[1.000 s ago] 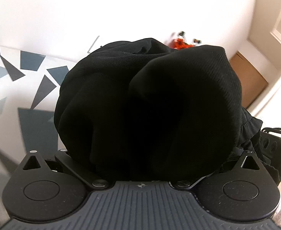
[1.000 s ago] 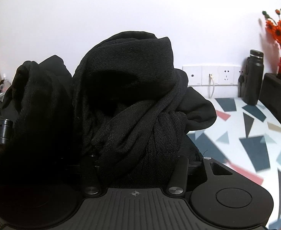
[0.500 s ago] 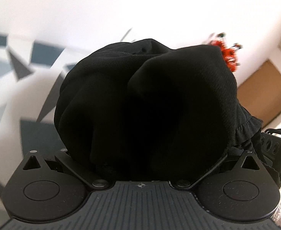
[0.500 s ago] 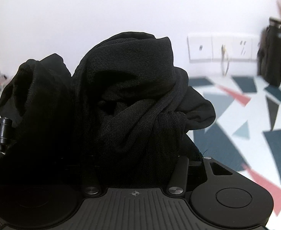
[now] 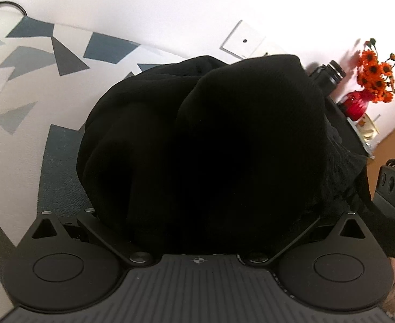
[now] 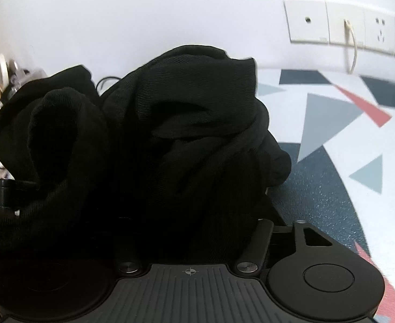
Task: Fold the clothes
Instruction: 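Carry the bunched black garment with both tools toward the patterned table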
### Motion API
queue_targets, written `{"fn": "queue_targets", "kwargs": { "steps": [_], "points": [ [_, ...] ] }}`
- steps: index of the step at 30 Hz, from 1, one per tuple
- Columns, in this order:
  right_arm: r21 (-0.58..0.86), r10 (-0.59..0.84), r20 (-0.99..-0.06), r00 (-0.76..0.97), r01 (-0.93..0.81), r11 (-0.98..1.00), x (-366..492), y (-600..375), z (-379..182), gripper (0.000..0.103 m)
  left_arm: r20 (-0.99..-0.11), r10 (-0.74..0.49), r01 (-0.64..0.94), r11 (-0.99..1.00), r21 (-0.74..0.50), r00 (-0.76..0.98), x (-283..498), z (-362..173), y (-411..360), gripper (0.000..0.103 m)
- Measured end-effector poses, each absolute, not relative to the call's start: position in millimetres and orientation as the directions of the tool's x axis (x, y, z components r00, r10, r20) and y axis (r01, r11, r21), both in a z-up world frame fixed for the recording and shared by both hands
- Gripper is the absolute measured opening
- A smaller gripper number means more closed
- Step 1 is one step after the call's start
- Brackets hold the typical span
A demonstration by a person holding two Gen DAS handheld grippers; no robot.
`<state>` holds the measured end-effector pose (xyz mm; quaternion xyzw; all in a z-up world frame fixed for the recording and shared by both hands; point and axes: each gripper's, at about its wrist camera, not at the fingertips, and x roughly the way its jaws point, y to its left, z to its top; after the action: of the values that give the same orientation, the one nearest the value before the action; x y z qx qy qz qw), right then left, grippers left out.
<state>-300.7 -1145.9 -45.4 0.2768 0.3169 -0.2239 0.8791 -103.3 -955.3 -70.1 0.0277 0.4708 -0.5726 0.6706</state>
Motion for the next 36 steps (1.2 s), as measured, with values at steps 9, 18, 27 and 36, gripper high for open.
{"fn": "queue_targets", "kwargs": {
  "steps": [9, 18, 27, 36],
  "points": [
    [0.4, -0.168, -0.675, 0.718, 0.548, 0.735, -304.8, -1167.7, -61.7, 0.092, -0.645, -0.763, 0.736, 0.413, -0.536, -0.041, -106.3, -75.5, -955.1, 0.103],
    [0.415, -0.124, -0.692, 0.712, 0.532, 0.738, -305.1, -1185.8, -69.2, 0.099, -0.649, -0.759, 0.681, 0.451, -0.577, -0.047, -110.3, -76.2, -953.9, 0.103],
    [0.387, -0.222, -0.697, 0.681, 0.618, 0.684, -317.3, -1217.9, -64.6, 0.1, -0.665, -0.743, 0.677, 0.452, -0.581, -0.074, -113.2, -82.3, -992.6, 0.103],
    [0.43, -0.279, -0.693, 0.665, 0.692, 0.58, -351.4, -1237.8, -59.2, 0.102, -0.662, -0.742, 0.692, 0.425, -0.584, -0.103, -118.7, -83.1, -1030.8, 0.103]
  ]
}}
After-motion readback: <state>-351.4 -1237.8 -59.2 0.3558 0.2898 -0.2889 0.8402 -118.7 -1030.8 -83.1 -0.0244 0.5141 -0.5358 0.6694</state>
